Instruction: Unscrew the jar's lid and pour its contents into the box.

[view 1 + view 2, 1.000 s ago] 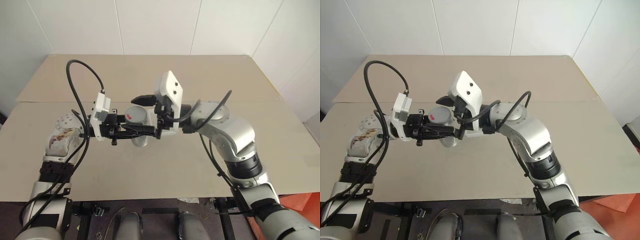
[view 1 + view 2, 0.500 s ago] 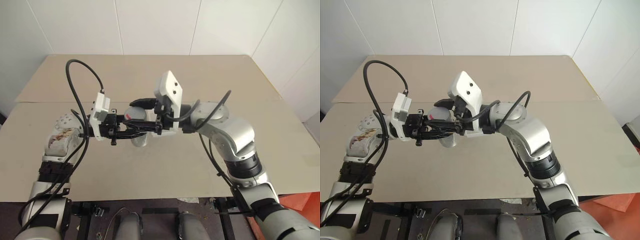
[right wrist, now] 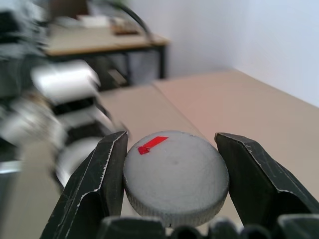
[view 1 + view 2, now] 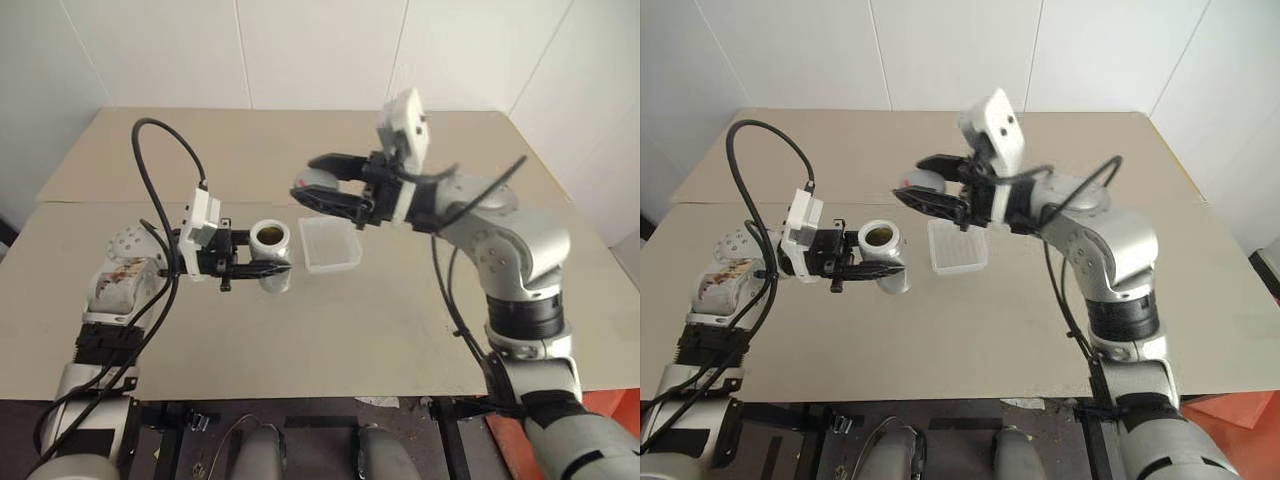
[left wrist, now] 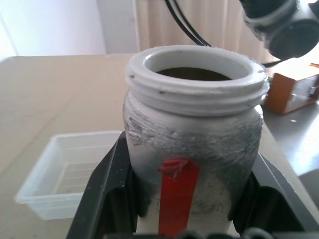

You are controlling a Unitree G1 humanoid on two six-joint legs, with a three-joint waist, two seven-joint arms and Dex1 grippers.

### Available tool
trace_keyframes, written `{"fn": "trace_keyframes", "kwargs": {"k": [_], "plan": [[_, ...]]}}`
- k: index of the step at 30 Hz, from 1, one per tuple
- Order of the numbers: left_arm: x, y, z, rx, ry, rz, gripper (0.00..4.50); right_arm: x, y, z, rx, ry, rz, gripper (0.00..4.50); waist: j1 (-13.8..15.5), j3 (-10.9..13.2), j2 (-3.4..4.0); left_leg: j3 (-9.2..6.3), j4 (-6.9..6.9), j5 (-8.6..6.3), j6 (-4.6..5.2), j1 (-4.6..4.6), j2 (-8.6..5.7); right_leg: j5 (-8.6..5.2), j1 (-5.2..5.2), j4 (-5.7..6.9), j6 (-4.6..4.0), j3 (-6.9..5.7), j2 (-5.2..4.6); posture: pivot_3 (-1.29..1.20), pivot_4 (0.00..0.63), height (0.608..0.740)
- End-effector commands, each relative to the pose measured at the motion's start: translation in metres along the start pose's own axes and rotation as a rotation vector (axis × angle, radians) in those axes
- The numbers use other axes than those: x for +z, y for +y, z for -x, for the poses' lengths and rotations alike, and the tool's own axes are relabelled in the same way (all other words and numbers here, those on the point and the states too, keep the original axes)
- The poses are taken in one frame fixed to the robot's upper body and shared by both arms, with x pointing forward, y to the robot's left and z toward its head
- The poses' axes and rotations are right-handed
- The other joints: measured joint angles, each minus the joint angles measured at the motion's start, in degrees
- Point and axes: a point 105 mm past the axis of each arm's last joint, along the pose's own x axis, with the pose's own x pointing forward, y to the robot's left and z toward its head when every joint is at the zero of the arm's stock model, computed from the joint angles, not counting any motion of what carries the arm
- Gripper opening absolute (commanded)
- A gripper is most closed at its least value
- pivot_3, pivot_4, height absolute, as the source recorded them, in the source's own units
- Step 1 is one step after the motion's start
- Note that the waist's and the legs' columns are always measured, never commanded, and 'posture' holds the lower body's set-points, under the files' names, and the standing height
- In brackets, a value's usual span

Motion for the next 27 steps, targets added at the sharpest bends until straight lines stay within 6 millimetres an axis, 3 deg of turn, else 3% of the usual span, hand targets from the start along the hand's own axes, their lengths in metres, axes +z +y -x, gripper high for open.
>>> {"fn": "trace_keyframes", "kwargs": {"k": [1,3,8,11,15,16,18,21,24,27], "plan": [[0.015,0.014,0.006,0.094,-0.027,-0.077,1.92,-0.014,-0.019,0.03,-0.167,0.033,0.083,2.75,-0.1,0.0,0.0,0.01,0.01,0.0,0.0,-0.02,0.0,0.0,-0.02,0.0,0.0,0.01,0.0,0.0,0.15,0.74],[0.017,0.021,0.007,0.151,-0.03,-0.091,1.92,-0.048,-0.027,0.047,-0.268,0.125,0.069,2.75,-0.1,0.0,-0.01,-0.03,-0.01,0.0,0.0,-0.03,0.0,0.0,-0.01,-0.02,0.0,-0.01,0.01,0.0,0.15,0.74],[0.019,0.038,0.003,0.272,-0.028,-0.126,1.92,-0.113,-0.044,0.065,-0.502,0.297,0.027,2.75,-0.8,0.0,-0.01,0.02,0.03,0.0,0.0,0.0,0.0,0.02,-0.04,0.07,0.0,0.08,0.03,0.0,0.15,0.74],[0.019,0.048,0.0,0.345,-0.034,-0.131,1.92,-0.136,-0.044,0.066,-0.558,0.331,-0.028,2.75,-0.8,0.0,-0.01,0.0,-0.01,0.0,0.0,0.1,0.0,0.02,0.01,0.07,0.0,0.1,0.07,0.0,0.15,0.74],[0.02,0.051,-0.005,0.372,-0.032,-0.156,1.92,-0.153,-0.036,0.065,-0.526,0.38,-0.057,4.04,-0.7,0.0,-0.01,0.04,0.0,0.0,0.0,0.04,-0.01,0.02,-0.02,0.02,0.0,0.13,0.04,0.0,0.15,0.74],[0.02,0.052,-0.006,0.386,-0.02,-0.179,1.92,-0.153,-0.036,0.065,-0.523,0.382,-0.058,4.34,-0.6,0.0,-0.01,0.04,0.0,0.0,0.0,0.04,-0.02,0.02,-0.02,0.01,0.0,0.13,0.03,0.0,0.15,0.74],[0.018,0.055,-0.009,0.413,0.01,-0.229,1.92,-0.149,-0.037,0.066,-0.52,0.376,-0.057,4.43,-0.4,0.0,-0.01,0.03,0.0,0.0,0.0,0.04,-0.01,0.02,-0.01,0.02,0.0,0.12,0.04,0.0,0.15,0.74],[0.021,0.068,-0.021,0.508,0.1,-0.482,1.92,-0.117,-0.039,0.069,-0.44,0.332,-0.035,4.43,-0.1,0.0,-0.01,0.03,0.01,0.0,0.0,0.05,-0.03,0.03,0.02,0.02,0.02,0.11,0.02,0.0,0.15,0.74],[0.033,0.085,-0.037,0.574,0.256,-0.964,1.92,-0.078,-0.023,0.064,-0.229,0.312,-0.082,4.43,0.5,0.0,-0.02,0.01,0.04,0.0,0.0,0.03,-0.06,0.06,0.05,-0.04,0.05,0.08,0.02,0.0,0.15,0.74],[0.035,0.094,-0.056,0.478,0.397,-1.469,1.92,-0.057,-0.006,0.059,-0.041,0.336,-0.128,4.43,0.7,0.0,-0.03,-0.02,0.0,0.0,0.0,0.03,-0.06,0.09,0.05,-0.08,0.04,0.07,0.04,0.0,0.15,0.74]]}}
